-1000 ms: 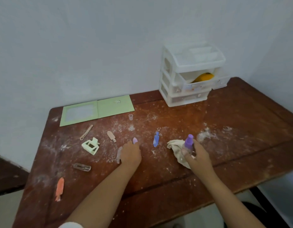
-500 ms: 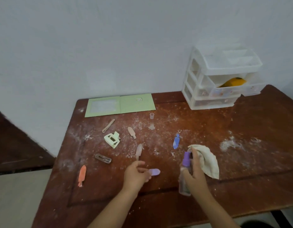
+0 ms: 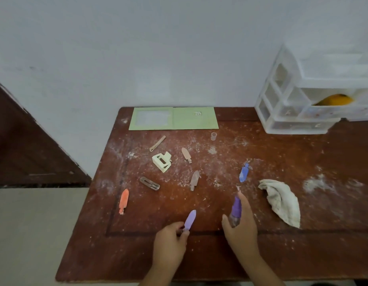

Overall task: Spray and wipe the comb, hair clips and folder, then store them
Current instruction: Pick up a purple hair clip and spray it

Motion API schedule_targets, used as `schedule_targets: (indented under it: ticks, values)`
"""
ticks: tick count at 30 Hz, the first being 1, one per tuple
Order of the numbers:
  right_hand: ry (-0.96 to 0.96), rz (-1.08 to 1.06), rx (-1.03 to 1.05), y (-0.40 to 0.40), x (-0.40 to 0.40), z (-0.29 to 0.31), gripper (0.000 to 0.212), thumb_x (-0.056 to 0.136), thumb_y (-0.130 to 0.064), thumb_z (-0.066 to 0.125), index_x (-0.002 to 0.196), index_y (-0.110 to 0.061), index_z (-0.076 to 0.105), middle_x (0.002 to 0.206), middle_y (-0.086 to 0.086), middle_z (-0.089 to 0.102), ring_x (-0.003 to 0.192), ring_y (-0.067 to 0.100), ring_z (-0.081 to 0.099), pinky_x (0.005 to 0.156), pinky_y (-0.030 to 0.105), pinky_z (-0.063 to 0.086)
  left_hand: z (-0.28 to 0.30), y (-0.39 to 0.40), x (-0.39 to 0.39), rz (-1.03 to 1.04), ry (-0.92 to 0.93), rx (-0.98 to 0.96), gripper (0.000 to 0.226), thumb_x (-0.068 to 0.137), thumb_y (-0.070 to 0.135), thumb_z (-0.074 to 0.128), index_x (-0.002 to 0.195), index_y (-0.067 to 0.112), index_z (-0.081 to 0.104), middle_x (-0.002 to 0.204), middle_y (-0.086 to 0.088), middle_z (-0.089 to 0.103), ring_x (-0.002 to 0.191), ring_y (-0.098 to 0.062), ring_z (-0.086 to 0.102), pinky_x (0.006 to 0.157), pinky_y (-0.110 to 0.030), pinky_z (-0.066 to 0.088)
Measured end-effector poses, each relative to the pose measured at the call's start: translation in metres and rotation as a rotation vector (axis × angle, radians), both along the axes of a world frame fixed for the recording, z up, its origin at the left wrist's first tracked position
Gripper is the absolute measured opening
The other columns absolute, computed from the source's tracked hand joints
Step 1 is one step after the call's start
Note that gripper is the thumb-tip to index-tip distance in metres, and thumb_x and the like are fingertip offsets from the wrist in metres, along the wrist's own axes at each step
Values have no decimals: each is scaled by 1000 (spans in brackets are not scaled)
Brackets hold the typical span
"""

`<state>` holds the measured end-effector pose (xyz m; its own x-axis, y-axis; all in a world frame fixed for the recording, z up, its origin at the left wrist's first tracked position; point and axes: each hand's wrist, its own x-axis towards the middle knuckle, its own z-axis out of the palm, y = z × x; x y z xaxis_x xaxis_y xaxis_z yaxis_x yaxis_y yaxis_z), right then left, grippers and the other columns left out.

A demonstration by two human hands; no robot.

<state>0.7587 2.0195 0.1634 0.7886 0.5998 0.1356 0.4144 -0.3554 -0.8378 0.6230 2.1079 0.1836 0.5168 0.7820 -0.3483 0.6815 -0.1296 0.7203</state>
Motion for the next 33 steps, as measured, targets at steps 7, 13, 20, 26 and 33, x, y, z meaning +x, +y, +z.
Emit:
schedule_targets:
  ticks: [7, 13, 20, 26, 33]
  values:
    - [-323, 402, -177, 3, -1, -1, 67, 61, -7, 64, 123, -17, 42, 86, 1, 64, 75, 12, 53, 54, 5, 40, -3, 1, 0, 272, -209, -407, 9, 87, 9, 57, 93, 11, 62, 60, -1, 64, 53, -9, 60, 54, -19, 51]
    - [-560, 582, -416, 11, -5, 3, 52, 68, -26, 48, 120, -26, 43, 64, -11, 53, 35, 4, 40, 33, 14, 18, 4, 0, -2, 308, -306, -441, 21, 86, 3, 57, 75, 21, 58, 61, 2, 64, 54, -10, 61, 54, -18, 52]
    - [-515, 575, -465, 16, -14, -1, 61, 53, -17, 61, 111, -25, 45, 61, -3, 54, 33, 9, 42, 29, 16, 3, 3, 1, -8, 319, -324, -478, 24, 85, 5, 58, 73, 26, 58, 48, 7, 64, 58, -14, 63, 68, -31, 54]
    - [-323, 531, -396, 20, -8, 3, 57, 79, -3, 54, 132, -20, 39, 103, 9, 62, 68, 22, 64, 52, 23, 46, 1, 1, -9, 320, -344, -508, 10, 85, 4, 58, 85, 13, 60, 46, 6, 64, 48, -5, 60, 54, -17, 51]
    - [-212, 461, -449, 22, -1, 6, 60, 88, -8, 49, 140, -24, 22, 124, 6, 49, 96, 24, 59, 78, 32, 49, 7, 3, -8, 291, -360, -509, 16, 86, 3, 56, 82, 17, 59, 64, 0, 64, 48, -3, 62, 56, -18, 53]
